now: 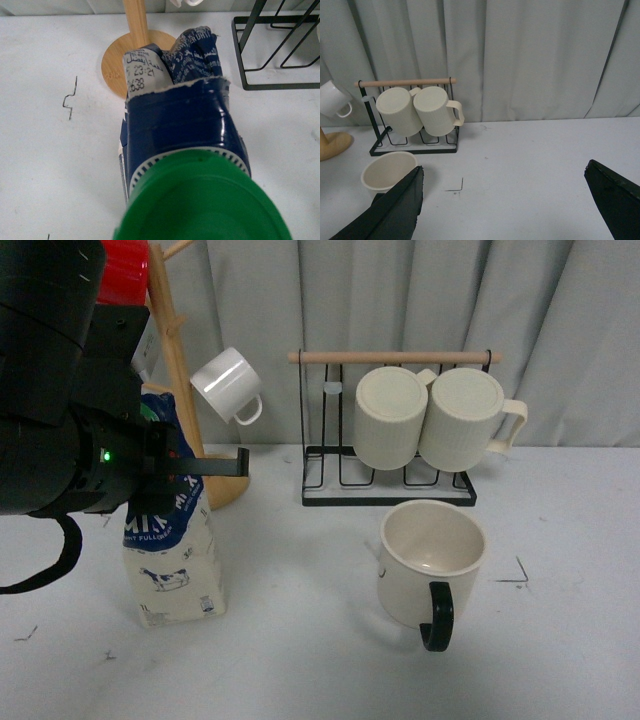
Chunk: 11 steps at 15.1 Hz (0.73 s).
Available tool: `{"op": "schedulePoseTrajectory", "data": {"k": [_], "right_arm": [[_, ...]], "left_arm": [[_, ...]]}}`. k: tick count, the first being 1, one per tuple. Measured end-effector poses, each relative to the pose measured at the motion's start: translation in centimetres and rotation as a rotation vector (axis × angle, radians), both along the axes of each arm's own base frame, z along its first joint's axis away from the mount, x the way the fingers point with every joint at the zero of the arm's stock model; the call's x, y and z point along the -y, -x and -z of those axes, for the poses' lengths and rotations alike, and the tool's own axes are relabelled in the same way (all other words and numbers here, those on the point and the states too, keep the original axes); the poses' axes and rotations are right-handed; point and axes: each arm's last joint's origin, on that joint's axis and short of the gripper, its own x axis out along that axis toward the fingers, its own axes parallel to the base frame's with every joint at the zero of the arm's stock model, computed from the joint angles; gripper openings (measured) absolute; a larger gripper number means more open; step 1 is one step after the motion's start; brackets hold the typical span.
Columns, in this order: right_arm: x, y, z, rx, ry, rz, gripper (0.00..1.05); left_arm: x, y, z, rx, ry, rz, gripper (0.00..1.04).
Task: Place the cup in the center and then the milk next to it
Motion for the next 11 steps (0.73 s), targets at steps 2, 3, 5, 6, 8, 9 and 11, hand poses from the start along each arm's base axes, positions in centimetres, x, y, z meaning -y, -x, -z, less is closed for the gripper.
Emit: {"op": "schedulePoseTrajectory", "data": {"k": [2, 3, 5, 6, 8, 9, 11], "right_arm": [[0.0, 0.0, 0.0, 0.000, 0.000, 0.000, 0.98], [0.0, 0.0, 0.0, 0.000, 0.000, 0.000, 0.98], [0.0, 0.0, 0.0, 0.000, 0.000, 0.000, 0.98], [0.0, 0.0, 0.0, 0.000, 0.000, 0.000, 0.98], [0.0, 0.0, 0.0, 0.000, 0.000, 0.000, 0.98], [0.0, 0.0, 0.0, 0.000, 0.000, 0.000, 0.98], [0.0, 0.0, 0.0, 0.000, 0.000, 0.000, 0.98]], "left_arm": [[0.8, 0.2, -0.6, 0.002, -0.020, 0.015, 0.03], [2.0, 0.1, -1.6, 0.028, -0.015, 0.044, 0.03], [7.0, 0.7, -4.1, 0.105, 0.005, 0.156, 0.03], [8.2, 0.9, -3.2, 0.085, -0.011, 0.180, 0.03], [9.4, 1.1, -2.3, 0.066, -0.020, 0.200, 0.03], [9.7, 1.2, -2.3, 0.066, -0.020, 0.208, 0.03], [10.4, 1.2, -2.1, 0.068, -0.006, 0.216, 0.03]]}}
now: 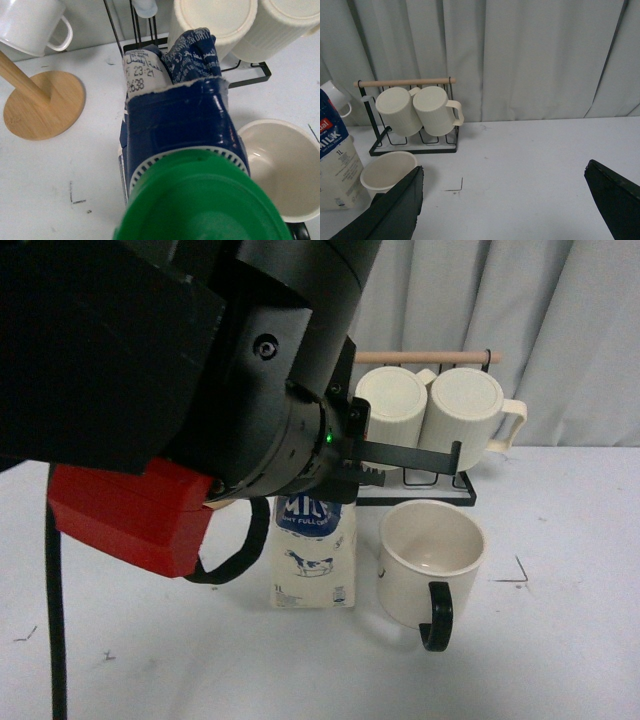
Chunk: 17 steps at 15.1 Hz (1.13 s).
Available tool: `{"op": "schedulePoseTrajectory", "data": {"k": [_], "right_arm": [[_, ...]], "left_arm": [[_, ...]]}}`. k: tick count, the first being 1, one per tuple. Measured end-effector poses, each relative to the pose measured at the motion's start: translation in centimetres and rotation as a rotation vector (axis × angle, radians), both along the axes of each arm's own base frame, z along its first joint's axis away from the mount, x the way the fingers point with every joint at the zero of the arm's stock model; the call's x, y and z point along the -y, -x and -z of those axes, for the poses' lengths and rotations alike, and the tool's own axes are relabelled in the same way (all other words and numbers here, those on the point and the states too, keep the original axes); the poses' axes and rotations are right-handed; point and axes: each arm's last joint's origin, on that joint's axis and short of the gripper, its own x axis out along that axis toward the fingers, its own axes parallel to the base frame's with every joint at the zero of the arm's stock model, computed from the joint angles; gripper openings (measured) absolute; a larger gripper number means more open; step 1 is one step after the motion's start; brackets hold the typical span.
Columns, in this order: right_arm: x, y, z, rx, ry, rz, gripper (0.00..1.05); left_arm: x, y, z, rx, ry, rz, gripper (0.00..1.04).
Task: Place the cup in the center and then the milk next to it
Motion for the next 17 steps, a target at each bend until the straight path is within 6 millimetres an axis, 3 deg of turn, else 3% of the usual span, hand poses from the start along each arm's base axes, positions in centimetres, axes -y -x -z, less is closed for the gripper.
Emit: {"op": "schedulePoseTrajectory", "data": {"k": [15, 16, 17], "right_arm": [[0.0, 0.0, 0.0, 0.000, 0.000, 0.000, 0.98], [0.0, 0.0, 0.0, 0.000, 0.000, 0.000, 0.98], [0.0, 0.0, 0.0, 0.000, 0.000, 0.000, 0.98]], "left_arm": [[1.2, -0.3, 2.3, -0.029, 0.007, -0.036, 0.03], [1.2, -0.3, 2.3, -0.031, 0.014, -0.039, 0.07], [1.3, -0.4, 2.2, -0.029, 0.023, -0.036, 0.18]]}}
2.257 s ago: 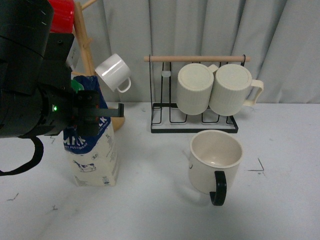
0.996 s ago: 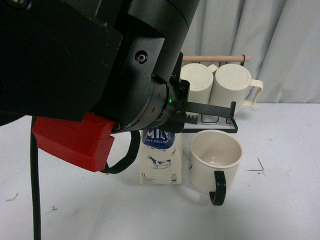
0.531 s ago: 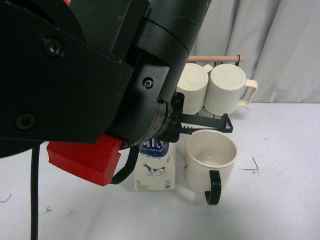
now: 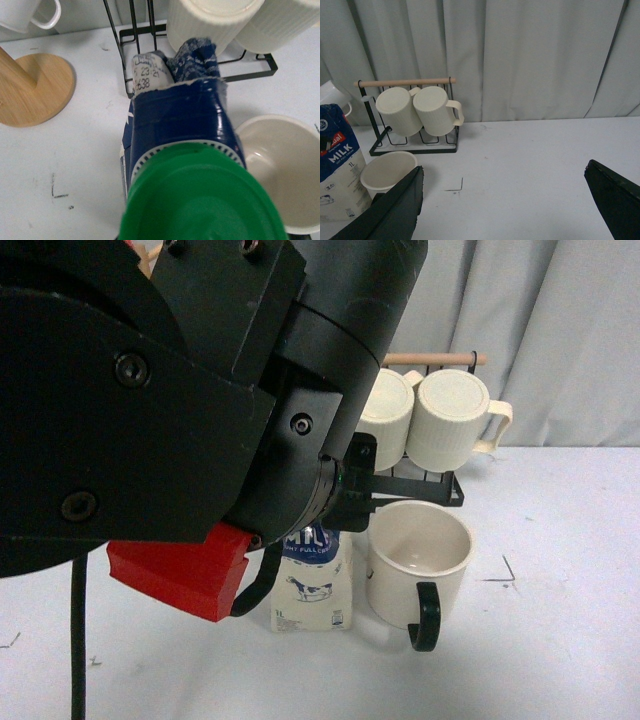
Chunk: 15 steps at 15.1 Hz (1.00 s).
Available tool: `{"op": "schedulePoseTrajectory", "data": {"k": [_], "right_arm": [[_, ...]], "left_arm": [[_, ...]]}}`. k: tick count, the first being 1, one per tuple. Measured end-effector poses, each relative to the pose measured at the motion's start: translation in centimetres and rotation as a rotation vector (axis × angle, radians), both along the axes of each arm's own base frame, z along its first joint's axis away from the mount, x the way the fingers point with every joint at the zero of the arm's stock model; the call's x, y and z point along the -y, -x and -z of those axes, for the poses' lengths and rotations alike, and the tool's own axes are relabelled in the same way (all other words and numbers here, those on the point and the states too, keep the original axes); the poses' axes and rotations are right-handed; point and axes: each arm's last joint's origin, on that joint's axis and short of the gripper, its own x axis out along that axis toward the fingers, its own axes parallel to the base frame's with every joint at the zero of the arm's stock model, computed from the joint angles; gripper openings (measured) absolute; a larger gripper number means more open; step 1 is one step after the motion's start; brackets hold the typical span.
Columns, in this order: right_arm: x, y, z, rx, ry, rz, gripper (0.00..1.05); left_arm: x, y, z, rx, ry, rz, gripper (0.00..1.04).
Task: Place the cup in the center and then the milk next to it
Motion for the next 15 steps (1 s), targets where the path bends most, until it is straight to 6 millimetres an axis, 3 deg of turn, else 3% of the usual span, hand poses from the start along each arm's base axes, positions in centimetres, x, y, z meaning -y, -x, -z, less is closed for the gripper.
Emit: {"op": "schedulePoseTrajectory", "data": {"k": [5, 7, 8, 10, 15], "right_arm": [[0.0, 0.0, 0.0, 0.000, 0.000, 0.000, 0.98], [0.0, 0.0, 0.0, 0.000, 0.000, 0.000, 0.98], [0.0, 0.0, 0.0, 0.000, 0.000, 0.000, 0.98], [0.0, 0.0, 0.0, 0.000, 0.000, 0.000, 0.98], [0.0, 0.0, 0.0, 0.000, 0.000, 0.000, 0.98]], "left_arm": [[0.3, 0.0, -1.4, 0.008, 0.071, 0.014, 0.70], [0.2, 0.4, -2.7, 0.025, 0.087, 0.021, 0.92], [0.1, 0.6, -4.2, 0.053, 0.109, 0.024, 0.97], [-2.5, 0.2, -7.3, 0.125, 0.200, -0.021, 0.98], [-8.7, 1.5, -12.0, 0.363, 0.249, -0.096, 0.97]]}}
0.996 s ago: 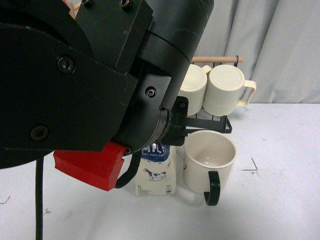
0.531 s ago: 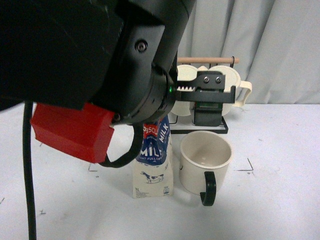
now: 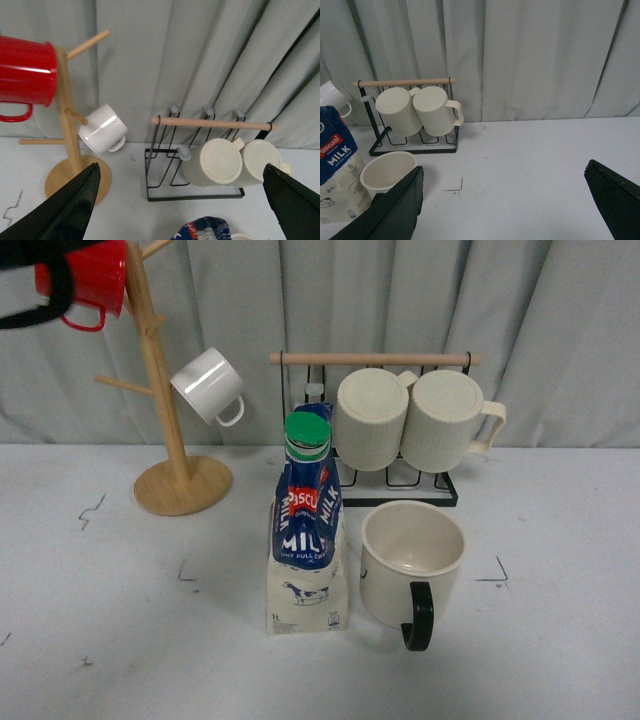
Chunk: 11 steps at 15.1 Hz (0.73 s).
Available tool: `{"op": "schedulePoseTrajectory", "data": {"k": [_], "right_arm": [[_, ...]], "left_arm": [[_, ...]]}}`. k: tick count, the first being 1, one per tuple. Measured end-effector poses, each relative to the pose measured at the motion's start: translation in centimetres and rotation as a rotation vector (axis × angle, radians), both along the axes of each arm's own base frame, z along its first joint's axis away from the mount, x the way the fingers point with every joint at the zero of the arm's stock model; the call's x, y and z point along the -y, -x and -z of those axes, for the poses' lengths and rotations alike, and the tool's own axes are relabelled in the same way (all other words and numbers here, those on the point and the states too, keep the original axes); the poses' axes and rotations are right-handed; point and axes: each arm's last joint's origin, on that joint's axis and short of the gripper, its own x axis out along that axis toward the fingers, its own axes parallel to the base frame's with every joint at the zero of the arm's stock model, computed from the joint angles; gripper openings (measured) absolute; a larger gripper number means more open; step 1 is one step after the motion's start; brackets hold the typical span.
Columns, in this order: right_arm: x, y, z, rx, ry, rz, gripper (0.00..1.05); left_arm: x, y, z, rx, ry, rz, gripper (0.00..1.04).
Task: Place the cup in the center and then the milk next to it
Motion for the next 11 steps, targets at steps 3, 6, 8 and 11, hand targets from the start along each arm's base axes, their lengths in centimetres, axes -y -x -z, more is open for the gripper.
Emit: {"op": "schedulePoseTrajectory", "data": {"k": [3, 6, 8, 11], "right_arm": [[0.0, 0.0, 0.0, 0.000, 0.000, 0.000, 0.98], [0.0, 0.0, 0.0, 0.000, 0.000, 0.000, 0.98], [0.0, 0.0, 0.0, 0.000, 0.000, 0.000, 0.98], [0.0, 0.0, 0.0, 0.000, 0.000, 0.000, 0.98]], "left_arm": [[-6.9, 3.8, 1.3, 0.147, -0.115, -0.107, 0.67], [-11.4, 8.4, 2.7, 0.156, -0.152, -0.133, 0.40], [-11.8, 10.8, 4.4, 0.194, -0.155, -0.097, 0.09], [-13.3, 12.5, 7.0, 0.166, -0.163, -0.118, 0.02]]}}
